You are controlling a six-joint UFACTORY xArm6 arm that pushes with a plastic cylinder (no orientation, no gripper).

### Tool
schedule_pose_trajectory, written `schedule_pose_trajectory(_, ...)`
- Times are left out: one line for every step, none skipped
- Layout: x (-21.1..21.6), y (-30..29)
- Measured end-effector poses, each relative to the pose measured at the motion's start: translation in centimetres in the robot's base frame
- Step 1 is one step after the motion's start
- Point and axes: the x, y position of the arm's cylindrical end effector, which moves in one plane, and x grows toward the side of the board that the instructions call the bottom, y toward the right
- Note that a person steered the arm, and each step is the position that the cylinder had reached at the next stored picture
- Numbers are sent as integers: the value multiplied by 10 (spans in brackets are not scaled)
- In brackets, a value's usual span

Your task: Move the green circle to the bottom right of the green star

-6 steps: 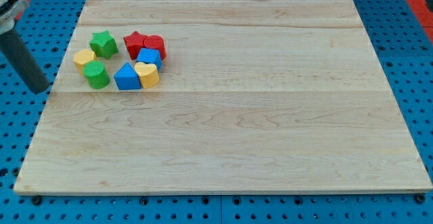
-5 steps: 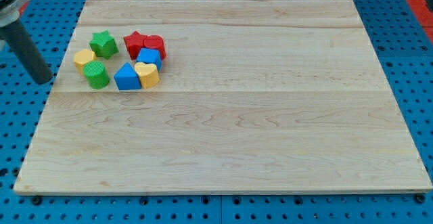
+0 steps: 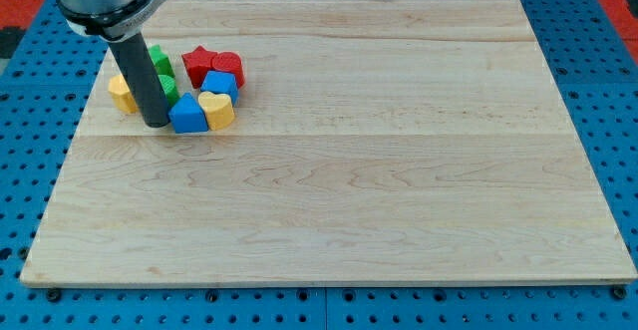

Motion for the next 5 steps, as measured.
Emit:
schedule_pose_trajectory(-9, -30)
schedule_pose_trajectory(-29, -32)
schedule_pose_trajectory(-25, -25)
schedule_pose_trajectory(-25, -68)
schedule_pose_trajectory(-25, -103)
